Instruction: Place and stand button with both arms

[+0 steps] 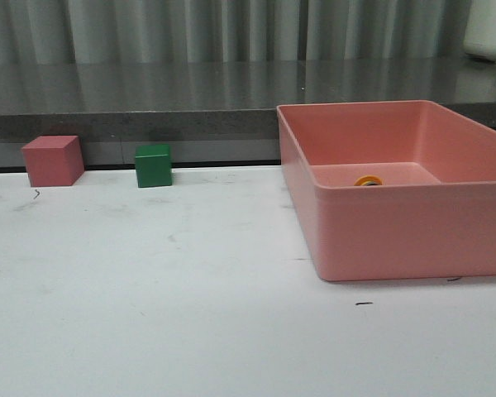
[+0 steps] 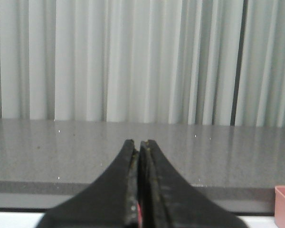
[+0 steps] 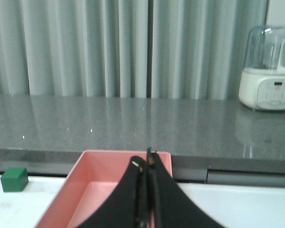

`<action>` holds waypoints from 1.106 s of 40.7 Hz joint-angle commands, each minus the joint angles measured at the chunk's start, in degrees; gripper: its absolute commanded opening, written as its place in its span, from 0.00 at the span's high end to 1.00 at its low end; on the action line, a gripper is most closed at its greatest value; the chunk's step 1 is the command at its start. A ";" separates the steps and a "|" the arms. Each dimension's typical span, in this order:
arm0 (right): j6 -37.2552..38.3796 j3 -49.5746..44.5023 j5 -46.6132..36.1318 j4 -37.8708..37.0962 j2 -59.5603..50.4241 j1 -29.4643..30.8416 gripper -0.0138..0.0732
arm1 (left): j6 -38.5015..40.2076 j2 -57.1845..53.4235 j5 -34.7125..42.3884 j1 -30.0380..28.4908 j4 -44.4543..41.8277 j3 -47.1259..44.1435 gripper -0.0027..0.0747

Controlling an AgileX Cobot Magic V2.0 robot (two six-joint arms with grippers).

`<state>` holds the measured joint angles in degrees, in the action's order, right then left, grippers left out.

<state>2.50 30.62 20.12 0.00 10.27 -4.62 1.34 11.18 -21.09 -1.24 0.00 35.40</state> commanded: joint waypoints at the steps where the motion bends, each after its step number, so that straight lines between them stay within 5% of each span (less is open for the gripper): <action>1: -0.35 5.61 2.31 0.00 5.91 0.28 0.92 | 0.47 6.08 -3.59 0.33 0.00 5.94 0.99; 26: -0.35 8.19 12.55 0.00 27.78 0.28 0.89 | 0.47 21.24 -9.54 0.33 0.64 5.89 0.98; 29: -0.35 8.19 13.06 0.00 28.59 0.28 0.76 | 0.47 21.90 -9.54 0.33 0.64 5.89 0.87; 36: -0.35 8.19 13.33 0.00 28.66 0.28 0.26 | 0.47 22.14 -8.93 0.33 0.64 5.89 0.42; 40: -0.35 8.19 13.43 0.00 28.66 0.28 0.13 | 0.47 22.14 -9.04 0.33 0.64 5.89 0.37; 45: -0.42 8.66 13.66 2.72 28.66 0.06 0.12 | 0.47 22.14 -9.04 0.33 0.64 5.89 0.40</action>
<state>2.50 36.88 36.93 1.01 38.65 -4.62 1.46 32.92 -34.43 -1.24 0.00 39.82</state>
